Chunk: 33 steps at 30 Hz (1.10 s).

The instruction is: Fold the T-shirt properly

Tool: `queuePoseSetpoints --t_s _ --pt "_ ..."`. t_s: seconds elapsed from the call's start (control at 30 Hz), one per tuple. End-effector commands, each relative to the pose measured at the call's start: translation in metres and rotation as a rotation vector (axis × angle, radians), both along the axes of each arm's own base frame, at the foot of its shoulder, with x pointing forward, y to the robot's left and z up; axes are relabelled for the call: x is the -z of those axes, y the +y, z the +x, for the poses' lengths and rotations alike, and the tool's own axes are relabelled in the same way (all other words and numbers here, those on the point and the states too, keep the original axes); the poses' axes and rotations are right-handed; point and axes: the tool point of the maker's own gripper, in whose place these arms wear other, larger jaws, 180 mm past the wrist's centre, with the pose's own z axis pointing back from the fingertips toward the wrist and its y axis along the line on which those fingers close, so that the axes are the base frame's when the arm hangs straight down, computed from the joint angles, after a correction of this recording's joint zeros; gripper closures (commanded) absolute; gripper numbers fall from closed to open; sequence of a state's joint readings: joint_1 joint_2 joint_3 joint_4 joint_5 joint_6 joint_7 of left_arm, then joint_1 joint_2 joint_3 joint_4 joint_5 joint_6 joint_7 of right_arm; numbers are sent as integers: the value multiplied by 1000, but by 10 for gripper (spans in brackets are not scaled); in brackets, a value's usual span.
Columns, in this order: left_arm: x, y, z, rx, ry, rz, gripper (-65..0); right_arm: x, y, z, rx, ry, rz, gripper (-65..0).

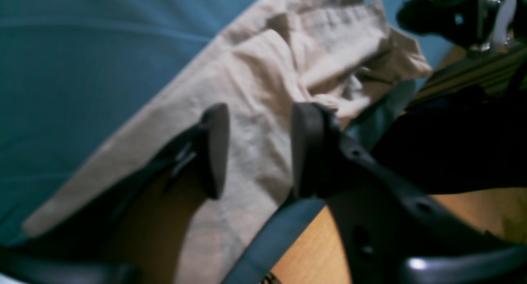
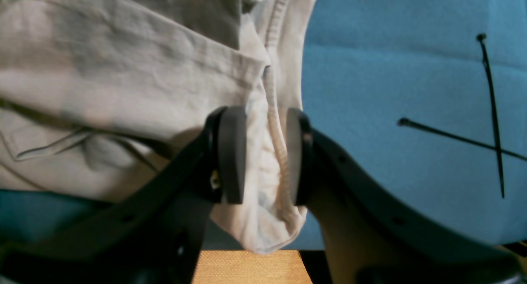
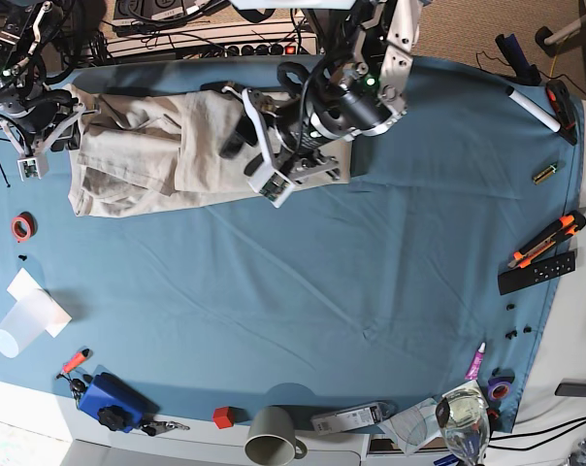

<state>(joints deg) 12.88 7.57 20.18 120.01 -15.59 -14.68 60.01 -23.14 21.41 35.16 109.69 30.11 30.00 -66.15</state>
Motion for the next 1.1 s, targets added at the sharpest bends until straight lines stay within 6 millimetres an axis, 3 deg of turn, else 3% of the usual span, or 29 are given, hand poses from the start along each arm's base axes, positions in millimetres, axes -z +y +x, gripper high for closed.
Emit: queuePoseSetpoints --t_s 0.0,0.17,0.27,0.37,0.7,0.9,1.07 --pt "-20 -7 0 -7 -30 -65 -191 -16 -2 10 -16 -54 -17 -174" --pt "-27 8 -13 -16 -56 -56 -140 -48 0 20 -33 -157 -50 -174" --pt "-27 18 -22 -15 -66 -35 -140 -73 -10 24 -13 -241 -93 -174" --pt "-24 24 -30 -13 -59 -23 -140 -84 -21 24 16 -284 -112 -174" --pt "-19 23 -40 7 -45 -16 -140 -82 -35 16 50 -243 -179 -175" --pt "-15 23 -47 5 -19 -20 -140 -74 -35 4 35 -211 -189 -362" --pt "-13 23 -50 4 -8 -23 -140 -73 -38 3 70 -206 -178 -366"
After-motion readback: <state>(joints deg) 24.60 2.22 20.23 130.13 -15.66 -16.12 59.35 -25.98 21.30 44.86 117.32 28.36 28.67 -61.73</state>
